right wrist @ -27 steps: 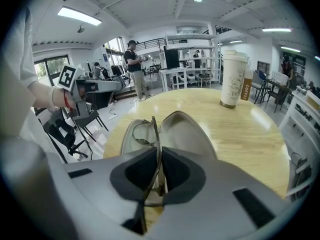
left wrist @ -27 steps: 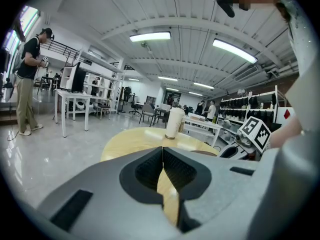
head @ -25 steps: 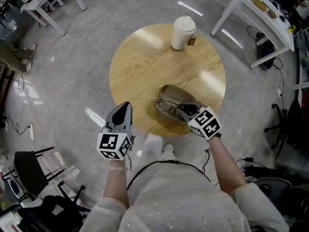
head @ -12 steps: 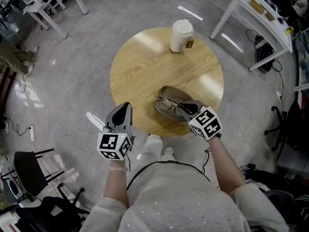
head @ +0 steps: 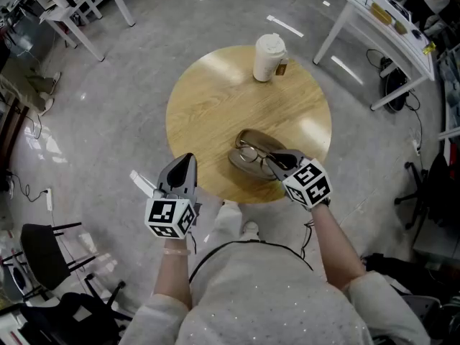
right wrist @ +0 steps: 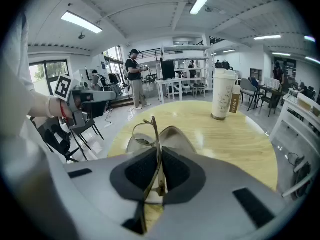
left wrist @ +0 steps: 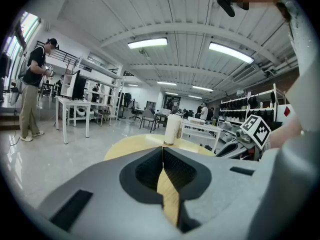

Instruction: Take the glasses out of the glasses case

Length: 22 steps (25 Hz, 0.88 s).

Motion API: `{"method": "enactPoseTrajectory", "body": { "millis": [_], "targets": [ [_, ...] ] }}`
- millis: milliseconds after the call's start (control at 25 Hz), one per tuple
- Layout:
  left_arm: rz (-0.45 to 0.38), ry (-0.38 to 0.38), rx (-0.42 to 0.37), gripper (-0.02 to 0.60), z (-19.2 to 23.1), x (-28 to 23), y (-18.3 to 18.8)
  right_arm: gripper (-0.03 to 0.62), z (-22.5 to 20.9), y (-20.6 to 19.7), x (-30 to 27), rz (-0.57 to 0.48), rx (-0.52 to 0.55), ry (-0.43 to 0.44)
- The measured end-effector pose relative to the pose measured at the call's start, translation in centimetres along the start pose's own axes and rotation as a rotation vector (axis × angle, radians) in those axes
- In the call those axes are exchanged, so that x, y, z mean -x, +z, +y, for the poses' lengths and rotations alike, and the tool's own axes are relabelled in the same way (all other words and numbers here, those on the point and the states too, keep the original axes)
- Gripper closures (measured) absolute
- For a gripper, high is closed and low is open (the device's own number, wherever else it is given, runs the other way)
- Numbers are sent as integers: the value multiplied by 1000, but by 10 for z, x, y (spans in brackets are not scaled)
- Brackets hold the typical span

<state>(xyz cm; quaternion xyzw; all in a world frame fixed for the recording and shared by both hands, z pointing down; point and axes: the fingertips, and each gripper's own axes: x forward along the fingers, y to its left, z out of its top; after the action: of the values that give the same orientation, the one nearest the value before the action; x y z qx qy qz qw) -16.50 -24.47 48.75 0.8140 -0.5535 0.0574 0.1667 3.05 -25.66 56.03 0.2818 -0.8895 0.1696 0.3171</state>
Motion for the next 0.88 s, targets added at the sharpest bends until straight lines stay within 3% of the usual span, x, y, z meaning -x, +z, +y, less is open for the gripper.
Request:
{"method": "enactPoseTrajectory", "body": {
  "millis": [880],
  "targets": [
    [-46, 18, -25, 576, -9, 16, 18, 560, -3, 20, 25, -82, 2, -29]
  ]
}}
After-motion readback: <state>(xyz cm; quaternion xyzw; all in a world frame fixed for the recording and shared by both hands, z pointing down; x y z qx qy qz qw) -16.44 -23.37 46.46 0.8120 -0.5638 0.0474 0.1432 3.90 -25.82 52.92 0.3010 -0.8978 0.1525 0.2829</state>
